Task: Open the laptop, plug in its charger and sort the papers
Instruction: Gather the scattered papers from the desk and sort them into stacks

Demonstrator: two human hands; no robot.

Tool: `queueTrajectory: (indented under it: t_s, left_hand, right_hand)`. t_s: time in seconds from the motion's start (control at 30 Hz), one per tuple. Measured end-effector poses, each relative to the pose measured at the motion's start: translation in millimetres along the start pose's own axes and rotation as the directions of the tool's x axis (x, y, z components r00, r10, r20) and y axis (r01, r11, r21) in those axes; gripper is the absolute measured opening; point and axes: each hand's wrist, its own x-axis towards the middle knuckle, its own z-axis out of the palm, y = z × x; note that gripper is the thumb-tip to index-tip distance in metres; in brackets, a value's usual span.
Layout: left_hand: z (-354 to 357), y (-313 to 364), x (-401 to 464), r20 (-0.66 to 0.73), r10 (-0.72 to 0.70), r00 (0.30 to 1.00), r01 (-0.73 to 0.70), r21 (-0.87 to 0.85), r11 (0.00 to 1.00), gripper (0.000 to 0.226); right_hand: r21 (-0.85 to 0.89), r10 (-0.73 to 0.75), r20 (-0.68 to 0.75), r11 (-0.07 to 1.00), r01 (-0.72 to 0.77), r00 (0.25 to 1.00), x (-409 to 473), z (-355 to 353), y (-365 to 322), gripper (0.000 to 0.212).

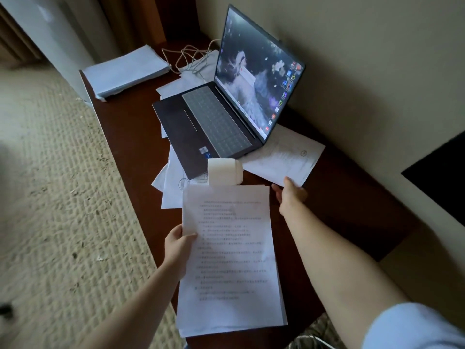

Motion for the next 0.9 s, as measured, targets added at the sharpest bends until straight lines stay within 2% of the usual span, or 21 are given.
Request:
queueTrajectory:
  t_s: [0.2, 0.43, 0.6, 0.7, 0.77, 0.83, 0.9]
  left_hand:
    - [2.9, 5.1, -4.2, -0.017, 0.000, 1.000, 0.000, 0.011, 1.000, 0.021]
    - [0.8, 5.0, -10.1, 0.001, 0.004, 1.000, -0.004, 0.022, 1.000, 0.018]
    - [-4.4, -0.4, -17.7, -0.003, 0.024, 1.000, -0.024, 0.057, 0.998, 0.016]
    - [-8.2, -0.2, -23.8, 0.002, 0.061, 0.998, -0.061, 0.059, 0.996, 0.017]
    - [-10.8, -0.5, -27.0, 0.006, 0.082, 0.997, -0.083, 0.068, 0.994, 0.016]
    - [-13.1, -1.4, -28.9, 0.024, 0.100, 0.995, -0.102, 0.078, 0.992, 0.016]
    - [-15.1, -5.2, -30.5, 0.065, 0.106, 0.992, -0.111, 0.087, 0.990, 0.019]
  right_hand:
    - [-0.141, -0.166, -0.076, 0.978, 0.154, 0.983, -14.7, 6.3, 6.2, 0.029]
    - [-0.273, -0.269, -0.233, 0.940, 0.202, 0.935, -26.9, -13.9, 14.0, 0.041]
    - [-0.285, -0.302, -0.308, 0.934, 0.215, 0.902, -64.8, -30.7, 33.3, 0.042]
    - [-0.251, -0.238, -0.353, 0.956, 0.154, 0.905, -79.1, -43.2, 50.7, 0.041]
    - [-0.319, -0.155, -0.390, 0.947, 0.025, 0.907, -85.3, -58.5, 60.5, 0.038]
    - [-0.428, -0.100, -0.302, 0.903, -0.041, 0.948, -93.4, -78.0, 72.4, 0.039]
    - [-0.387, -0.057, -0.216, 0.922, -0.032, 0.975, -107.2, -90.3, 81.4, 0.040]
